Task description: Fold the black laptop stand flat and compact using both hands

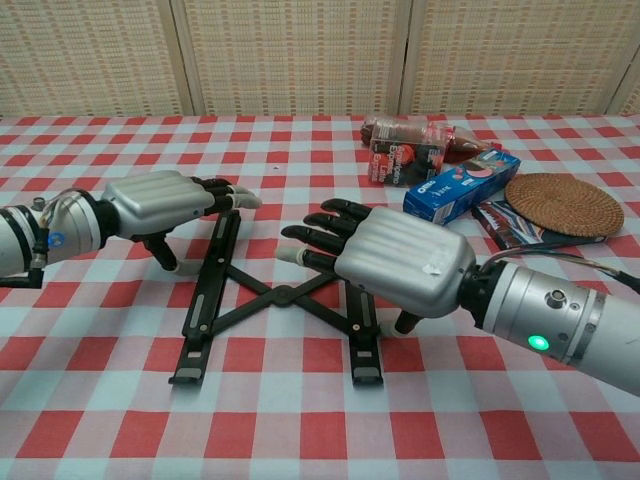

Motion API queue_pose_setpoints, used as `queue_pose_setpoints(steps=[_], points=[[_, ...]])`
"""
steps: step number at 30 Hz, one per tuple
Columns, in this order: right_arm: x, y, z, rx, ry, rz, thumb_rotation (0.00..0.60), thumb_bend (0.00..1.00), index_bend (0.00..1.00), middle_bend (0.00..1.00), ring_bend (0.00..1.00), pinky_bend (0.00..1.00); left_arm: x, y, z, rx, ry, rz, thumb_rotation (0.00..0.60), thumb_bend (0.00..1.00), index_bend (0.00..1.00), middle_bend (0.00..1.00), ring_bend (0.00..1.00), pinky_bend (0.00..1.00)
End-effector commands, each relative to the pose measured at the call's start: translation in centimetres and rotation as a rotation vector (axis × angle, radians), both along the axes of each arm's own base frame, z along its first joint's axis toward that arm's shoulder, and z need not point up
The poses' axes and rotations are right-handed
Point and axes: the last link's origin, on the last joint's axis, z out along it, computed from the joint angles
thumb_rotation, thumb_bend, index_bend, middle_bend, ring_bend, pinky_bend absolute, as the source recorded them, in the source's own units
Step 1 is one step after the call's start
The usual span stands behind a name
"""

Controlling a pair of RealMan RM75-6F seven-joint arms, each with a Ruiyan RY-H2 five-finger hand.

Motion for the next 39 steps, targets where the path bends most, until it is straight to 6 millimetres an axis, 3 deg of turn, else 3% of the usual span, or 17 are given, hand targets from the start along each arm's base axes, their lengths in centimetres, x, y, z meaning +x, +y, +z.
queue_pose_setpoints(steps=[1,22,39], points=[[0.0,-0.1,-0.2,-0.003,-0.004,-0.003,0.6,0.0,0.0,0.0,0.0,0.0,0.0,0.0,-0.1,-0.002,-0.002,0.002,0.6,0.27,0.0,0.0,0.0,0.16],[0.9,-0.4,-1.0,-0.013,-0.06,0.002,0.6,0.0,0.0,0.0,0.0,0.0,0.5,-0.4,-0.2,-0.042,-0.06,0.038,0.6,0.27,0.0,0.0,0.0,0.16],[2.7,-0.3,-1.4,-0.038,-0.142,0.014,0.6,0.0,0.0,0.0,0.0,0.0,1.5,-0.9,0.0,-0.087,-0.124,0.075,0.6,0.27,0.0,0.0,0.0,0.16]])
